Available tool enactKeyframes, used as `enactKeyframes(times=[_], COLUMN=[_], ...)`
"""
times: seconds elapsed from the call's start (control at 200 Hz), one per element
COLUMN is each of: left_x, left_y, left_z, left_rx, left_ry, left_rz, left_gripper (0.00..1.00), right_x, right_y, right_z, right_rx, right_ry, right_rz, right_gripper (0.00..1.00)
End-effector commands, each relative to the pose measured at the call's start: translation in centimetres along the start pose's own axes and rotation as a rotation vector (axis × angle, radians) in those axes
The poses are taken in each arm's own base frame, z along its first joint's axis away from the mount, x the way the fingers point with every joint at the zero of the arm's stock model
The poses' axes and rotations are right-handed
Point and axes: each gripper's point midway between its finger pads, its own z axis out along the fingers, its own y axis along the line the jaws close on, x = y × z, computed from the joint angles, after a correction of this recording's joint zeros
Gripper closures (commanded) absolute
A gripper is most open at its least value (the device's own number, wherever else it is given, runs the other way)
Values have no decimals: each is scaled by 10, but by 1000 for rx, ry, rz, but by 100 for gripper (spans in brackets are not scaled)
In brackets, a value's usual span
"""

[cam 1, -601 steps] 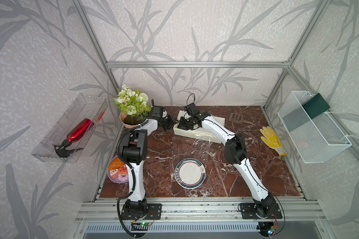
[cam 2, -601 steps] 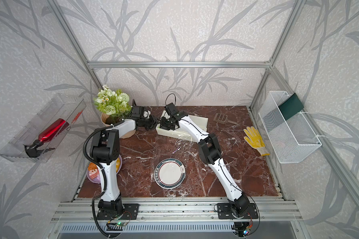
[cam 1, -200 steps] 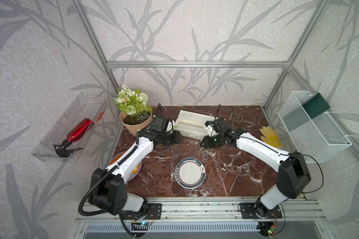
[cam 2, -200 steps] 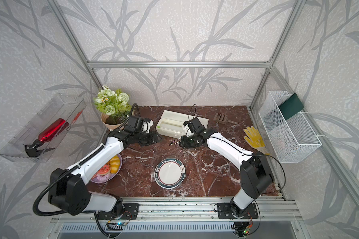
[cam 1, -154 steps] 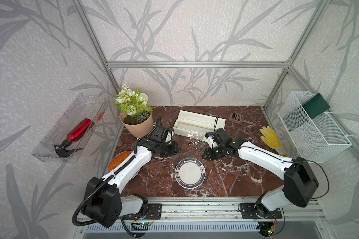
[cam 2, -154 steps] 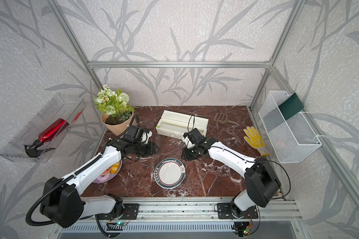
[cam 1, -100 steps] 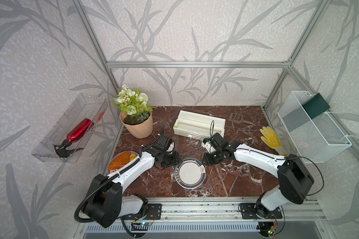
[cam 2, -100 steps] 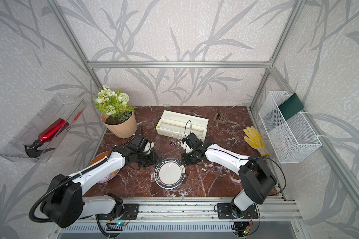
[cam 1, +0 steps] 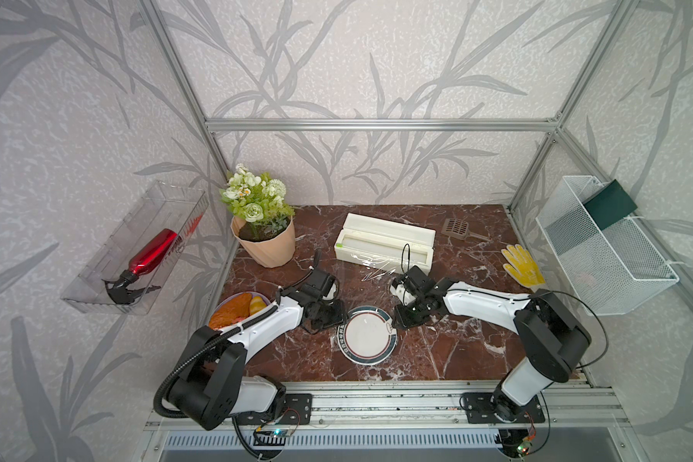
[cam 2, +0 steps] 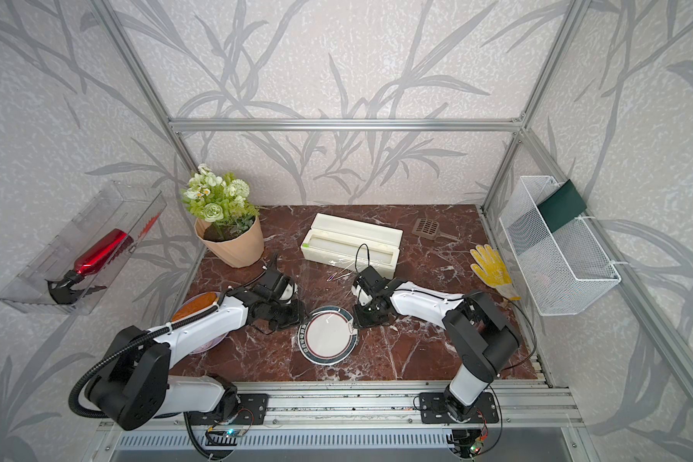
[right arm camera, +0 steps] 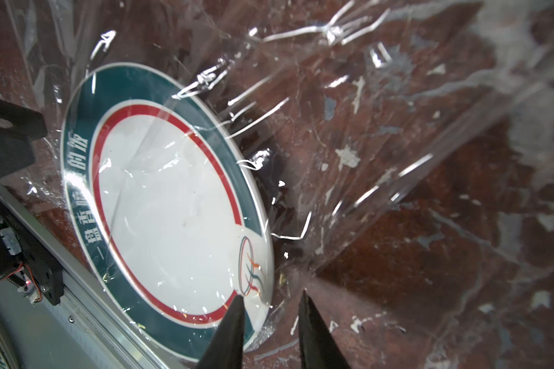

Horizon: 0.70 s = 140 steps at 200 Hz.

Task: Wrap the plate with plastic wrap
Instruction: Cover the plate with plastic wrap.

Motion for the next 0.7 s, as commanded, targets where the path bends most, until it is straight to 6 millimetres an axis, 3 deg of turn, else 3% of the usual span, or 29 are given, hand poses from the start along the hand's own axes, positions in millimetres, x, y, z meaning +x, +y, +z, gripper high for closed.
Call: enactKeyframes(times=[0.0, 0.2, 0.365, 0.515, 0.695], left_x=[2, 9, 7, 6, 8], left_y=[7, 13, 12, 12, 13], left_z=[5, 12, 7, 5, 10], left_rx=[-26, -38, -44, -49, -45], left_ry=[-8, 5, -10, -15, -3], left_rz=[-16, -33, -25, -20, -28], left_gripper=[51, 51, 51, 51, 51], right_x=[4, 4, -1, -4, -6], right_y=[-1, -2, -7, 5, 16], right_z=[6, 9, -13, -31, -25], right_rx=[-8, -4, 73, 78, 46], right_ry=[13, 20, -17, -33, -21], right_rz=[-11, -11, -41, -90, -95], right_gripper=[69, 70, 68, 66, 66])
